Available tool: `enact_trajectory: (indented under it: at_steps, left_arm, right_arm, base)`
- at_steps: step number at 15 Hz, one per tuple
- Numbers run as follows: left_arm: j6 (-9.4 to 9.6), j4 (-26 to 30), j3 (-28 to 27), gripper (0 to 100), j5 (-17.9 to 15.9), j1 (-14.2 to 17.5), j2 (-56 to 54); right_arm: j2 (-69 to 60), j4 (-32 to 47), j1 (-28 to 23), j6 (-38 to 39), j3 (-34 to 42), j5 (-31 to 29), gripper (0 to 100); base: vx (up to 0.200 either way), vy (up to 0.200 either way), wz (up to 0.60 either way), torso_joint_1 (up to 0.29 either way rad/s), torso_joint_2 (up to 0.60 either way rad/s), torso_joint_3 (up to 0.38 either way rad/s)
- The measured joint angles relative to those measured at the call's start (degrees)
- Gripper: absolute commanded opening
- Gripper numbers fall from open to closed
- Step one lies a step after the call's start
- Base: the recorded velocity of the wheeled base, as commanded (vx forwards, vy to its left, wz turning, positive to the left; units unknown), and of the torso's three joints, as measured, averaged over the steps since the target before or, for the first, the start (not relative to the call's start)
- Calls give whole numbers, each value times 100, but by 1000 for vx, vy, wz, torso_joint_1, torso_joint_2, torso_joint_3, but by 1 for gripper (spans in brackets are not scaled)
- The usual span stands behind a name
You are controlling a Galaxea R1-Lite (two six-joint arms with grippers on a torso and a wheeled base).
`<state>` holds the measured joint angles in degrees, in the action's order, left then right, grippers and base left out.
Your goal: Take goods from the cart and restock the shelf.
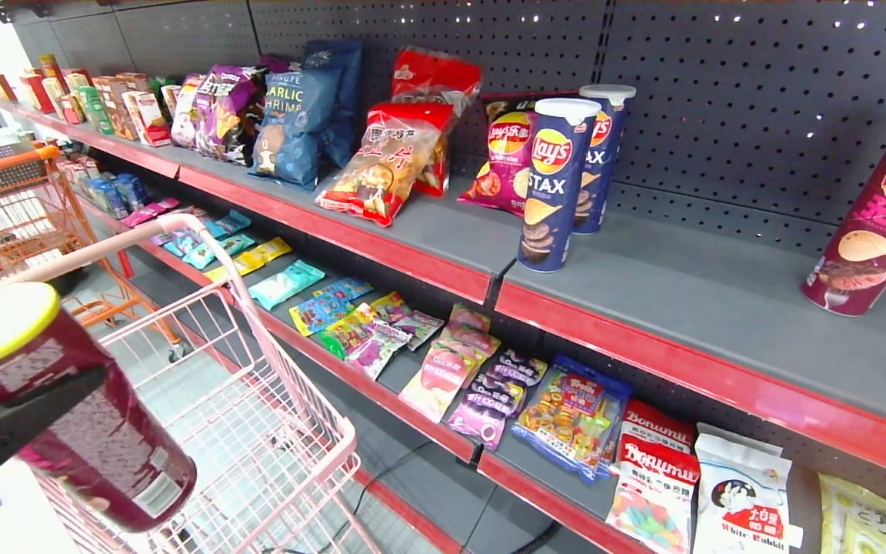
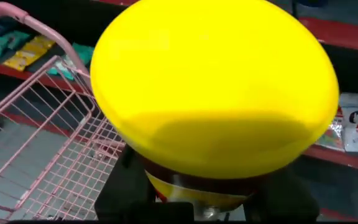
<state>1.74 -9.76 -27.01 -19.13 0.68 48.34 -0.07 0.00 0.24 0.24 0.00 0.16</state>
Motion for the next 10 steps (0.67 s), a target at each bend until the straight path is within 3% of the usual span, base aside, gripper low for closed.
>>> enact_trajectory:
  at_steps: [2,5,10]
  left_arm:
    - [46,541,-82,0,28,11,-766]
    - [307,1164,-29,0,115,22,-1587]
    - [354,1192,-5,0,167,26,-1990]
  right_arm:
    - [0,5,0,0,0,0,100]
    - [0,0,0,2,0,0,100]
    - [0,0,0,-2,0,0,100]
  base:
    - [0,0,0,31,-69,-38]
    - [0,0,0,173,-463,-269]
    - [0,0,0,202,-480,-283]
